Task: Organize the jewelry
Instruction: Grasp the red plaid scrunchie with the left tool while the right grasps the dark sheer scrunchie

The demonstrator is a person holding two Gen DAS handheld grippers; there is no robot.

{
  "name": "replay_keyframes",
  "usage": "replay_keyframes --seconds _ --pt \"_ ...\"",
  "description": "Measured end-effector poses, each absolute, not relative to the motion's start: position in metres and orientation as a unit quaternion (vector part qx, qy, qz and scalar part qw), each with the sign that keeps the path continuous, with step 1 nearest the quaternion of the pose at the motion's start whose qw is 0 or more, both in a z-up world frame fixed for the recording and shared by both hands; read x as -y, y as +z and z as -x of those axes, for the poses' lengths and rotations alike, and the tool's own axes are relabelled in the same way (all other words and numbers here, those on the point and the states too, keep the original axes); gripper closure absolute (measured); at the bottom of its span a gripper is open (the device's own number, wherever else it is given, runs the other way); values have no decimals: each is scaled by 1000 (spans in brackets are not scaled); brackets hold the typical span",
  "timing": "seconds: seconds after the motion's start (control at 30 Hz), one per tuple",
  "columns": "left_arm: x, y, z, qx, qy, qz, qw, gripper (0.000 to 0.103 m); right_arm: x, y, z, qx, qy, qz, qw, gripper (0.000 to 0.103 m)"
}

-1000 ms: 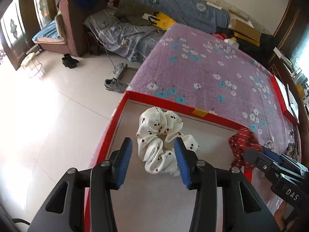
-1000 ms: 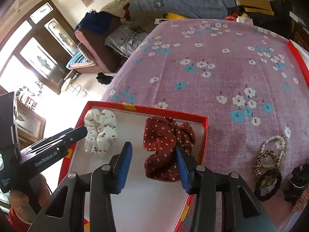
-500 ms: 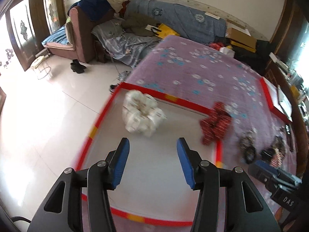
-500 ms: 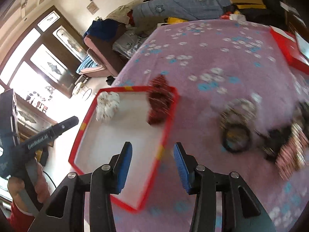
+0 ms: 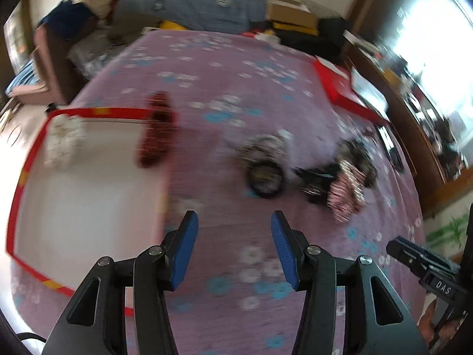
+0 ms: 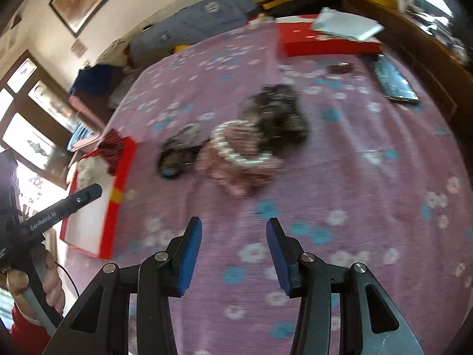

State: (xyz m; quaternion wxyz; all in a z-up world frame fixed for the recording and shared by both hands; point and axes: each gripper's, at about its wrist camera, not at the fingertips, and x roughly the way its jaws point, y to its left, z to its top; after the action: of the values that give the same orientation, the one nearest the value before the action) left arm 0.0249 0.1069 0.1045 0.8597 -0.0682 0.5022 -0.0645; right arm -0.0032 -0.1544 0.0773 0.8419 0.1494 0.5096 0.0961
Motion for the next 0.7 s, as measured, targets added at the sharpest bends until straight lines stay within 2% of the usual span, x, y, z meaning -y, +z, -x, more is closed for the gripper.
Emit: replay_keyframes --seconds 0.23,0.3,0.33,0.57,0.67,0.7 --pt "-35 79 -50 -511 -133 50 848 56 195 63 -9 -506 74 -166 843 54" --pt "-19 71 -59 -516 -147 41 843 68 201 63 -22 -501 74 -170 846 54" --pt "-14 68 -62 -518 -152 40 841 69 204 63 -29 -497 75 -177 846 54" --pt "15 50 -85 -528 -170 52 831 70 207 61 -97 -494 86 -202 842 54" --pt "23 45 -87 -539 -183 58 820 96 199 49 -118 -507 78 -188 838 54" --pt "24 45 -86 -544 -188 63 815 97 199 44 -124 -511 75 -188 836 54"
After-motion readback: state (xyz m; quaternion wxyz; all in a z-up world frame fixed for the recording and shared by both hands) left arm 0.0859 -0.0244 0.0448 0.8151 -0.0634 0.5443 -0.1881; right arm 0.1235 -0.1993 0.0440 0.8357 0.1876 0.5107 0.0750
